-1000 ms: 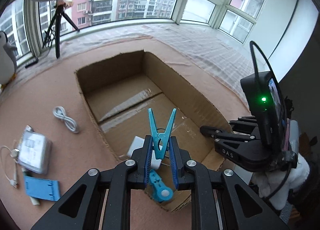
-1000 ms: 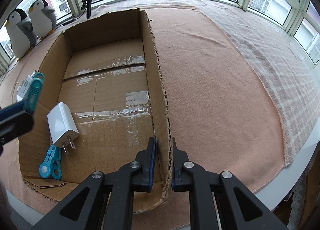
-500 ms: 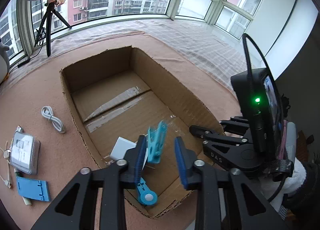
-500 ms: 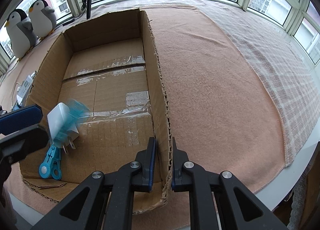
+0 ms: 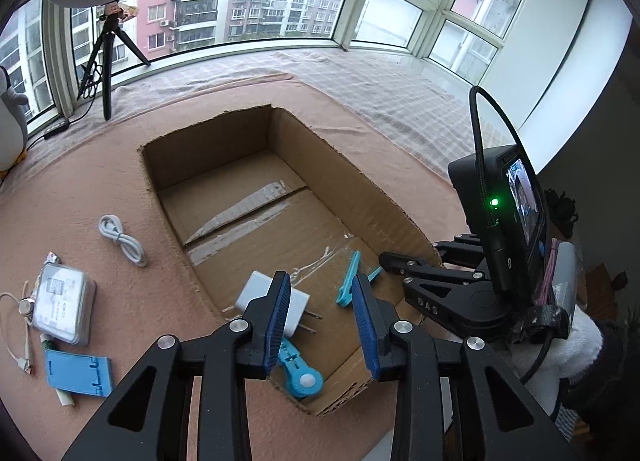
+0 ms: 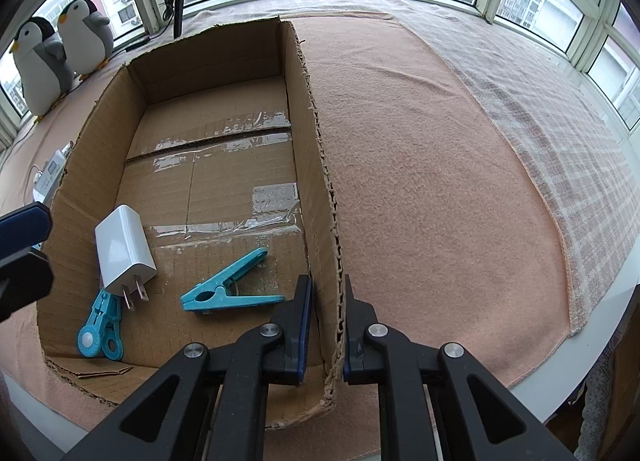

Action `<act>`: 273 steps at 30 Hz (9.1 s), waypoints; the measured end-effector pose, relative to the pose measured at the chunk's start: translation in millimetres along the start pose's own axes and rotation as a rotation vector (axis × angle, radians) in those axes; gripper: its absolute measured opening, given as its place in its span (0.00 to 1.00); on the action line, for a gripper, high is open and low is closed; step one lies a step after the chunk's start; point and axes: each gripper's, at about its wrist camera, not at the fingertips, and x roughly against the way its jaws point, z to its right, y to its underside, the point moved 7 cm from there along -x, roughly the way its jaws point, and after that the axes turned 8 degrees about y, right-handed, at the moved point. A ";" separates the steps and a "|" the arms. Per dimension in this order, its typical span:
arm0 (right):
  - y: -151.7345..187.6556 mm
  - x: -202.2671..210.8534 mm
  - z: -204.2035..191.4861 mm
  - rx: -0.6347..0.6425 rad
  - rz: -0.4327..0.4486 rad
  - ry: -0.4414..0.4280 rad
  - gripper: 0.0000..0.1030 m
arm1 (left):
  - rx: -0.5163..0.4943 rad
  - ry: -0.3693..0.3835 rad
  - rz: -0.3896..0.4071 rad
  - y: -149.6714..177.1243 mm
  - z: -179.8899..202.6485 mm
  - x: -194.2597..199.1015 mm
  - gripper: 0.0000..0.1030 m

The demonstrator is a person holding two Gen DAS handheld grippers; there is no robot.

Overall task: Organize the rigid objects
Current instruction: 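Carry the teal clothespin with the left tool into the box and release, then reach the left tool to the white cable and close on it, then carry the white cable with the left tool into the box and release, then reach the left tool to the clear plastic card case and grasp it, then carry the clear card case with the left tool into the box and release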

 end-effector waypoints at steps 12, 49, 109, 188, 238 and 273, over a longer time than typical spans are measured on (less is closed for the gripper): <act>0.0 0.0 -0.3 0.001 0.001 0.001 0.12 | 0.087 -0.124 0.055 14.0 -76.4 63.3 0.33; -0.8 -1.8 -0.1 0.007 -0.003 0.016 0.12 | 0.525 -0.394 0.029 76.9 -353.1 116.2 0.33; 0.6 -0.9 -0.3 0.006 0.007 0.018 0.12 | 0.056 -0.276 0.138 -31.6 -148.5 132.8 0.03; 2.8 -1.8 -2.8 0.037 0.018 0.060 0.14 | 0.247 -0.246 -0.139 23.9 -240.3 46.7 0.61; 0.9 -1.2 -3.5 0.029 0.022 0.053 0.14 | 0.062 -0.356 -0.292 23.6 -227.0 5.8 0.72; -2.4 -1.3 -3.5 0.011 0.027 0.041 0.15 | -0.065 -0.106 -0.228 -67.9 -47.1 -85.2 0.72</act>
